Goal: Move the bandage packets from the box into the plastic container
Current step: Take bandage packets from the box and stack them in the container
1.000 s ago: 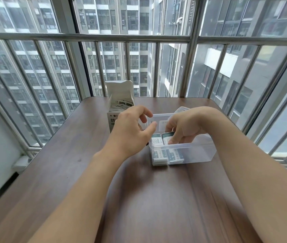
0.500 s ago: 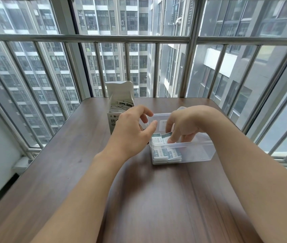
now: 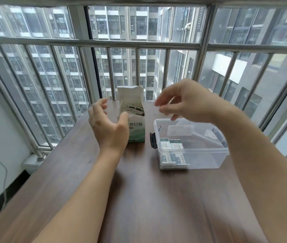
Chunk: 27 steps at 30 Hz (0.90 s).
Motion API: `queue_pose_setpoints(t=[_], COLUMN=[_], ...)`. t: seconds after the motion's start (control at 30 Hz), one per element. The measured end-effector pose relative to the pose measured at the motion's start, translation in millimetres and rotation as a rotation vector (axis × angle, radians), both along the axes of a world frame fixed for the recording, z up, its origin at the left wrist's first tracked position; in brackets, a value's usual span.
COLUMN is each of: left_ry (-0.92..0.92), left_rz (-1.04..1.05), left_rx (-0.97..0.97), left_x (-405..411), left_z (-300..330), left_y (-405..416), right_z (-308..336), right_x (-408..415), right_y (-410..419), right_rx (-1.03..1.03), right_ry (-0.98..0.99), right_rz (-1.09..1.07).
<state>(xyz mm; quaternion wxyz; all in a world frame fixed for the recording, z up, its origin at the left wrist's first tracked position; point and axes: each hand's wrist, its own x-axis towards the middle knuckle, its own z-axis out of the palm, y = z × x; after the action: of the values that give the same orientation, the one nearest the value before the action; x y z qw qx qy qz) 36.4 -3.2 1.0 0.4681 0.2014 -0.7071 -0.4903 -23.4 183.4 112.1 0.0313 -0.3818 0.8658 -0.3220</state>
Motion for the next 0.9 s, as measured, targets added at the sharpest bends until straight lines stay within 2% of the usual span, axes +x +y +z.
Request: queue_pose_setpoints(t=[0.1, 0.17, 0.3, 0.37, 0.47, 0.6, 0.77, 0.9], left_ry=[-0.137, -0.157, -0.132, -0.108, -0.119, -0.111, -0.115, -0.103], left_rz=[-0.138, -0.182, -0.209, -0.19, -0.176, -0.177, -0.178, -0.169], left_rx=[0.092, 0.107, 0.08, 0.101, 0.108, 0.098, 0.108, 0.109], left_x=[-3.2, -3.9, -8.2, -8.9, -11.4, -14.0, -15.1, -14.1], left_z=[-9.3, -11.3, -13.6, -15.2, -17.1, -19.5, -20.2, -19.1], left_y=[-2.7, -2.6, -2.7, -5.2, -5.8, -6.8, -7.3, -6.4], right_z=[-10.3, -19.0, -28.6, -24.1, -17.0, -16.3, -11.4, -13.5], right_x=[16.7, 25.3, 13.6, 2.8, -6.9, -20.5, -31.9, -34.5], right_y=[-24.5, -40.8, -74.1, -88.5, -104.9, -115.0, -115.7, -114.7], right_rx=[-0.134, -0.113, 0.112, 0.243, 0.403, 0.483, 0.455, 0.383], right_ry=[0.187, 0.239, 0.435, 0.468, 0.453, 0.383, 0.217, 0.178], right_rz=[0.001, 0.018, -0.046, -0.099, -0.121, -0.135, -0.103, -0.103])
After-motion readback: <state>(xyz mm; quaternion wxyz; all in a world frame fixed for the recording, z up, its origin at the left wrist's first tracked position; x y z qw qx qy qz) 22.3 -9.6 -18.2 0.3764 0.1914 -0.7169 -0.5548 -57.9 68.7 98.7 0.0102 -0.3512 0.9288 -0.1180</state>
